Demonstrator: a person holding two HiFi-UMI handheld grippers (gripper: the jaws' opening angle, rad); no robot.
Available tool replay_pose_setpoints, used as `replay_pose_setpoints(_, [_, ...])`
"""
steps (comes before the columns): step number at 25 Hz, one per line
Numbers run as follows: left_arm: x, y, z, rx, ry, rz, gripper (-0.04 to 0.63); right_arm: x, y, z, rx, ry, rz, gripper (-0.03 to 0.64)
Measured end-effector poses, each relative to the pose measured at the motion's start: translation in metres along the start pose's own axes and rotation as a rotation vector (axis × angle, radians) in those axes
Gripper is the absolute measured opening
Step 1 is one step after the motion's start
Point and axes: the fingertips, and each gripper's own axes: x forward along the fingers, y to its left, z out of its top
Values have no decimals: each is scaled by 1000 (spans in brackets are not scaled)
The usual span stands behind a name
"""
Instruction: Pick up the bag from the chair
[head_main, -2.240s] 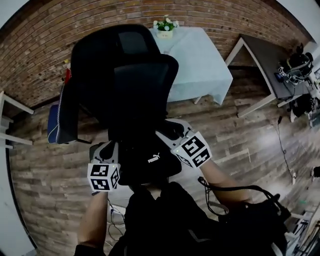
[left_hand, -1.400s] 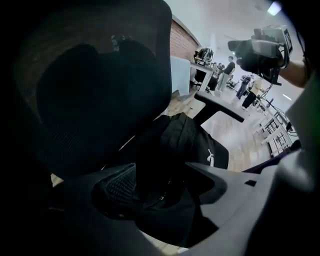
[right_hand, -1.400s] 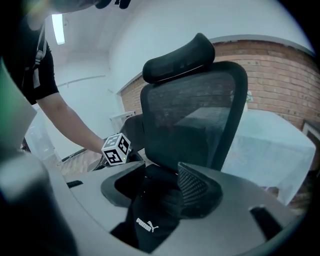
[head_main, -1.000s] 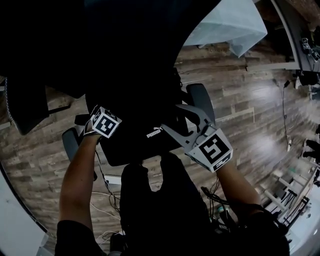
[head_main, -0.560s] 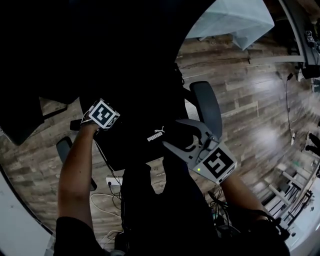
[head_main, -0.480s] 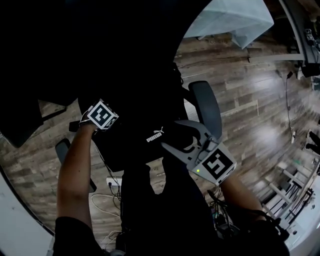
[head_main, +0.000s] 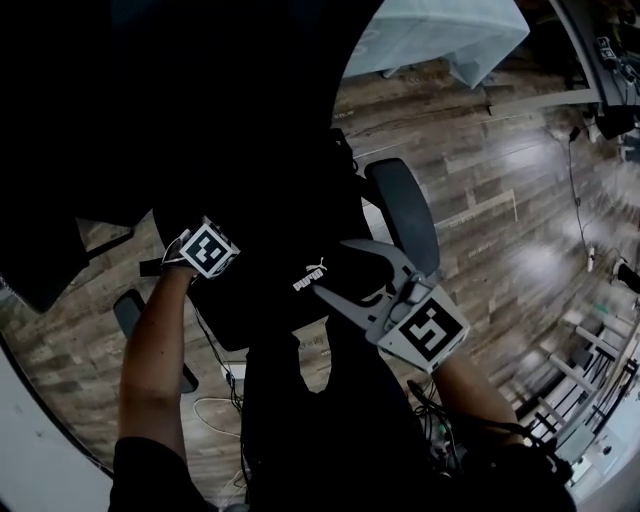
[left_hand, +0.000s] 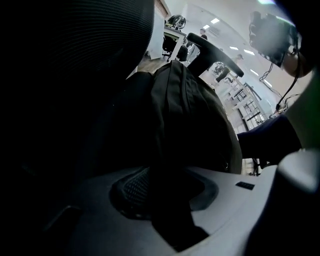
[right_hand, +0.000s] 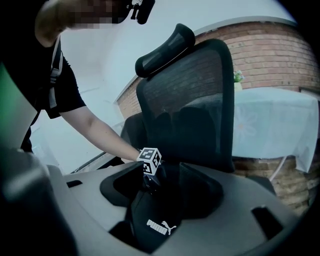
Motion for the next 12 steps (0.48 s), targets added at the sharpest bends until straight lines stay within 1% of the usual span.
replay_pose_setpoints(1, [-4,-1,3,29,-6,37,125,-1,0,1,-8,8,-8,233])
replay_pose_setpoints(2, [-8,-2,7,61,-9,73,101,-3,-1,1,-14,15,-25,233])
replay_pose_setpoints(3, [-11,-2,9,83,-12,98,89,-5,-4,3,-13,14,-46,233])
replay_pose_setpoints(4, [-13,-3,10,85,-19,111,80,-7,-5,5,-4,4,-65,233])
replay_pose_setpoints(8, [-22,-15,-1,-8,-65,115,57,-17,6,15,31,-32,-78,233])
replay_pose_setpoints(10, [-30,-23,-1,-26,-92,119,51,-21,11,19,20,-35,-84,233])
replay_pose_setpoints(12, [-41,-32,2,-24,-121,122,49,-25,16,23,16,-46,-91,233])
